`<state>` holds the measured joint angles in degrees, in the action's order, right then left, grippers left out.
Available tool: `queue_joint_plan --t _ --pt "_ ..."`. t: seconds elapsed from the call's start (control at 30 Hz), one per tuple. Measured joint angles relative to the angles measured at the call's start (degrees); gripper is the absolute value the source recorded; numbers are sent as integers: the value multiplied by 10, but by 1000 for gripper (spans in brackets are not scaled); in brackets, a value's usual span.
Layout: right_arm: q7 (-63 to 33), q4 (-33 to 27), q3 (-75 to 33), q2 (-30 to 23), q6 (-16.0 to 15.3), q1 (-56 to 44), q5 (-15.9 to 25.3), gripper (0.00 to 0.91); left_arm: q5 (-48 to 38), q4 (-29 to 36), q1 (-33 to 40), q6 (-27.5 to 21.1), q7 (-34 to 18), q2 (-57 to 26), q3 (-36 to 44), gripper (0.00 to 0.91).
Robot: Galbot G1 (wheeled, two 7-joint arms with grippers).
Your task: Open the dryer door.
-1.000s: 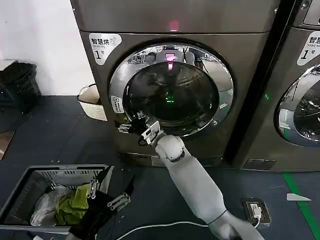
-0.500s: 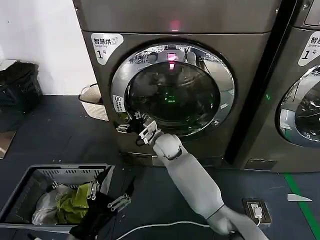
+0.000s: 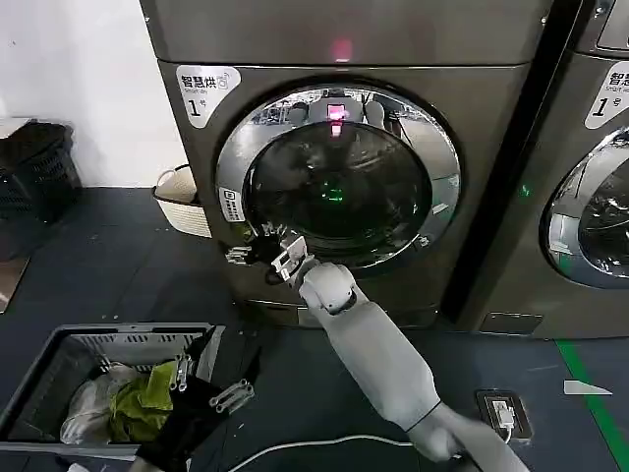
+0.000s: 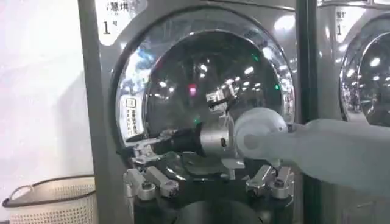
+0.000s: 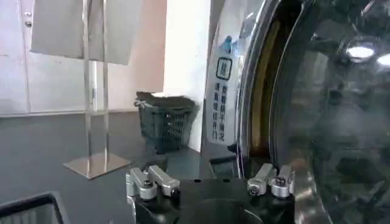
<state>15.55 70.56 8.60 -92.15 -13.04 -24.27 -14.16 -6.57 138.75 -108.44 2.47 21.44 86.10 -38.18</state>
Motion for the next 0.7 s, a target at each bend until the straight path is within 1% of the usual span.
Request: queue_joint_plan --t 0.4,0.7 --pt "48 39 10 1 -10 -15 -13 907 -5 -13 19 -22 -3 -5 -22 907" --pt "87 75 11 1 -16 -29 -26 907 -34 -22 41 -41 -6 -15 -50 907"
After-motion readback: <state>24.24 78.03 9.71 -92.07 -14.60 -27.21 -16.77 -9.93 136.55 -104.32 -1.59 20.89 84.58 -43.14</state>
